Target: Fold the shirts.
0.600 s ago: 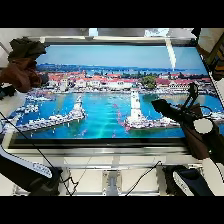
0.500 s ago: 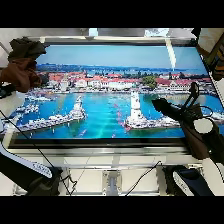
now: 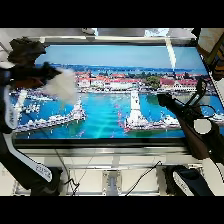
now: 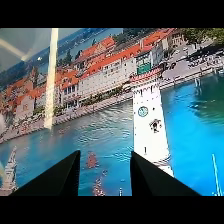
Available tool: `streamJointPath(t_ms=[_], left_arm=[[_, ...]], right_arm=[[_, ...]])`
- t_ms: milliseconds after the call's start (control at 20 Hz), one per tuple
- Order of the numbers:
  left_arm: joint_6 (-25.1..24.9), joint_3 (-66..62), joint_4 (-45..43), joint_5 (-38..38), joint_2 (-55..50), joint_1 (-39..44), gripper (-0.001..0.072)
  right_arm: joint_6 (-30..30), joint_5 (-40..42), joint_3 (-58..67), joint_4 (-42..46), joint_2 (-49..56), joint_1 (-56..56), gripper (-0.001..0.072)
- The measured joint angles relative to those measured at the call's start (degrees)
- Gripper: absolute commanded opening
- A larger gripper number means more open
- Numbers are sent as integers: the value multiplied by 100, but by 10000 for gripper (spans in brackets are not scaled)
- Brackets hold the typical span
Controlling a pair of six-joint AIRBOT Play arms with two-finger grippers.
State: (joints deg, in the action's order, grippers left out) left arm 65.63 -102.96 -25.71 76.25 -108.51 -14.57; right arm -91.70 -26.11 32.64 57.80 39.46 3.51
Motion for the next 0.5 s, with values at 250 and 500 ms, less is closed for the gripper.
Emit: streamJointPath(t_ms=[250, 500], left_arm=[[-240, -26, 1228, -269, 96, 1930, 534], [-83, -245, 1580, -549, 138, 2177, 640]], right_arm=[[0, -37, 0, 507, 0, 0, 382], [-2, -754, 0, 1034, 0, 0, 390]])
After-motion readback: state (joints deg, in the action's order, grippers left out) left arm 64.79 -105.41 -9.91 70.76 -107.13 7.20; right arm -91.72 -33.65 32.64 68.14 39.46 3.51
